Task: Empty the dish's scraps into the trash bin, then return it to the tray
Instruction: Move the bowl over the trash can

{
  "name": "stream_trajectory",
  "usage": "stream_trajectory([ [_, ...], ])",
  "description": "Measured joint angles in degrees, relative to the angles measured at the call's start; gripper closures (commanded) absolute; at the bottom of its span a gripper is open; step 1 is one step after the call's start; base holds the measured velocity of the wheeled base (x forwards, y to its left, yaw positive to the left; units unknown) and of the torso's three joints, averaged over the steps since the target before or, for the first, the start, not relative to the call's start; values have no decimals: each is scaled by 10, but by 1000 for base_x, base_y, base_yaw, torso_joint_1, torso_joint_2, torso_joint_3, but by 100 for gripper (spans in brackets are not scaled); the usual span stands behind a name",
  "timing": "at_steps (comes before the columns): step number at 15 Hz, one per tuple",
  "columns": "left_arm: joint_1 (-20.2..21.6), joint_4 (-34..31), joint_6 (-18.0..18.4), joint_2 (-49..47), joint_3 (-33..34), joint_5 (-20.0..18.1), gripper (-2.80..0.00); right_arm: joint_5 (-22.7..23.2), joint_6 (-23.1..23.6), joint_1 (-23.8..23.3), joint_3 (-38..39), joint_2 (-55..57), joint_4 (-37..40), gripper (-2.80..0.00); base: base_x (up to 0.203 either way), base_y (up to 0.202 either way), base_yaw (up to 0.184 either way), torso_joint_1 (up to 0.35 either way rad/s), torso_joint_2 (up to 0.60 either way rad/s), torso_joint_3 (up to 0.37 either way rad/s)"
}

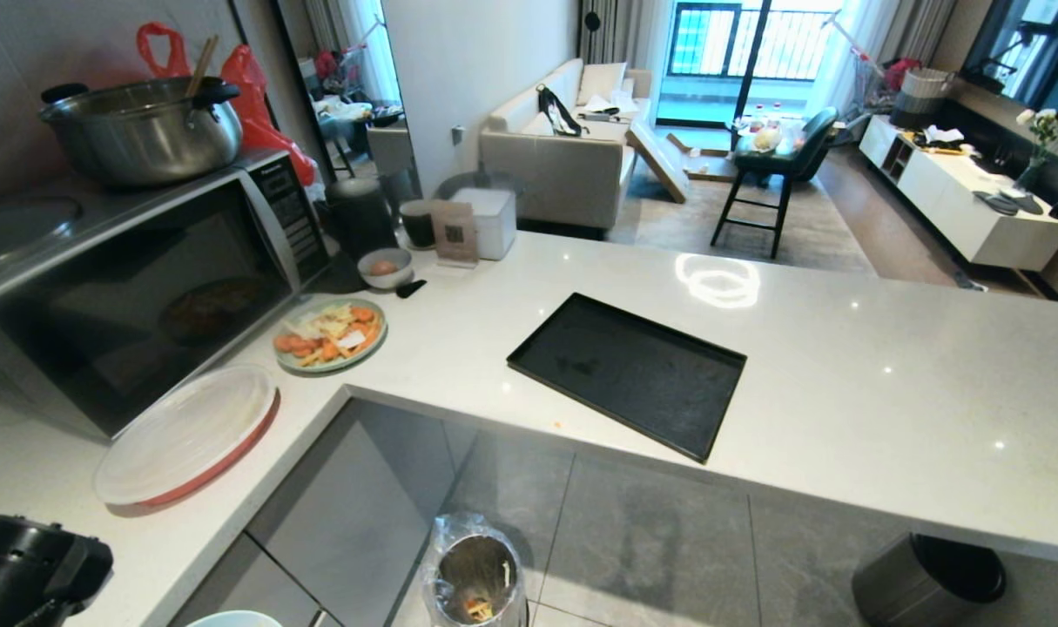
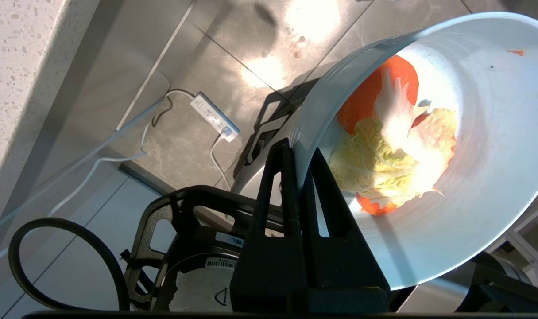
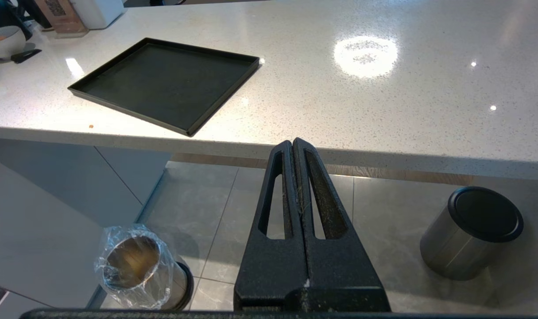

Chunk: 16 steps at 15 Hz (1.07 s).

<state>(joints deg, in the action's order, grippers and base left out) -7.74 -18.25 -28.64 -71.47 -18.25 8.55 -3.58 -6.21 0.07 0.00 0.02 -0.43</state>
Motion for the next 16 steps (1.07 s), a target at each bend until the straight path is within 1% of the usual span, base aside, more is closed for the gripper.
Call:
stream_trajectory([
  [3,0,0,0,0,-1,0,0,0,0,0,0,0,0,0,0,0,0,-17,14,20],
  [5,0,0,0,0,-2,0,0,0,0,0,0,0,0,0,0,0,0,-77,194,107],
  [11,-1,0,1,0,-3,2,0,0,0,0,0,0,0,0,0,0,0,-96,230,130],
  [16,-1,0,1,0,-4,2,0,0,0,0,0,0,0,0,0,0,0,-132,304,172],
])
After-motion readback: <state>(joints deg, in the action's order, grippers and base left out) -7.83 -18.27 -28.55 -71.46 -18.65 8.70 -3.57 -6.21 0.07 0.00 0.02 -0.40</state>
